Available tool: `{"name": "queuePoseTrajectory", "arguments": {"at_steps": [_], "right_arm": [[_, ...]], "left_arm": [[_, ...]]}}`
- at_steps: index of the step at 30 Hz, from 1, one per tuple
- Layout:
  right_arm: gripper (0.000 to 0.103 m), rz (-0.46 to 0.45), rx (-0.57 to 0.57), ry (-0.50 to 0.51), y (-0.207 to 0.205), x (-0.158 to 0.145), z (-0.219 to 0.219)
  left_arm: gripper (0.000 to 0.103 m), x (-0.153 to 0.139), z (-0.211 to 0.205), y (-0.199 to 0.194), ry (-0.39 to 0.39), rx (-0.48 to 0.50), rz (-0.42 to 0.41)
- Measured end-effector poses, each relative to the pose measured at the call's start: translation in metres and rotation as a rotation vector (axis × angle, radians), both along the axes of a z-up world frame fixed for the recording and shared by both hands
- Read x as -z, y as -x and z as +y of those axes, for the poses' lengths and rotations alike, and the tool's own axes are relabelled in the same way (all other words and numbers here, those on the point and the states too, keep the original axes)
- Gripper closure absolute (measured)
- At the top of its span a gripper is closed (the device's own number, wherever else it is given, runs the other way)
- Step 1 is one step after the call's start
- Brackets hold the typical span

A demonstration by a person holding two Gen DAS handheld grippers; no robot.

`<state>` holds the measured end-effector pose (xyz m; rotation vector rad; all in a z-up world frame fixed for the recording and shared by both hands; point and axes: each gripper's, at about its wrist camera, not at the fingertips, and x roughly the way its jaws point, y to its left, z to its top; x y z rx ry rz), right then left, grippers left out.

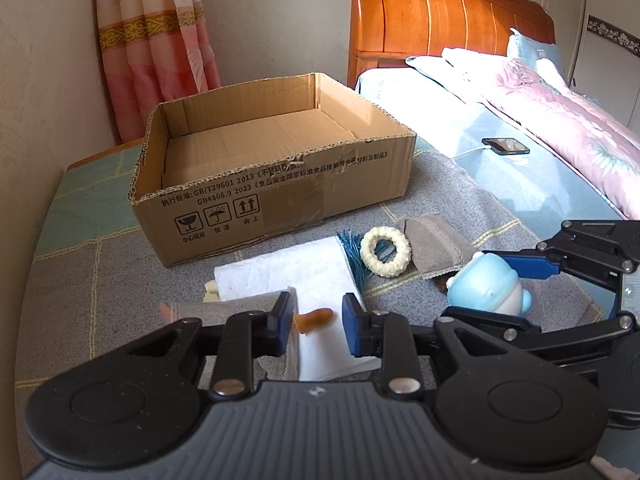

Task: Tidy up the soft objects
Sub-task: 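Lift orange pacifier with left gripper while right gripper lifts blue-white toy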

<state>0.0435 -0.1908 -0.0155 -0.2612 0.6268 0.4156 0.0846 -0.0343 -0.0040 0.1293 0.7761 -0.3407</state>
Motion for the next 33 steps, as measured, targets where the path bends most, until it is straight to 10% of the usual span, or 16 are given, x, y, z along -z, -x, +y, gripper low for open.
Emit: {"name": "queuePoseTrajectory", "arguments": {"at_steps": [33], "right_arm": [[0.052,0.018,0.046,-0.042,-0.006,0.007,-0.010]], "left_arm": [[0.092,0.015,-0.010,-0.001,0.032,-0.042,0.009]]}}
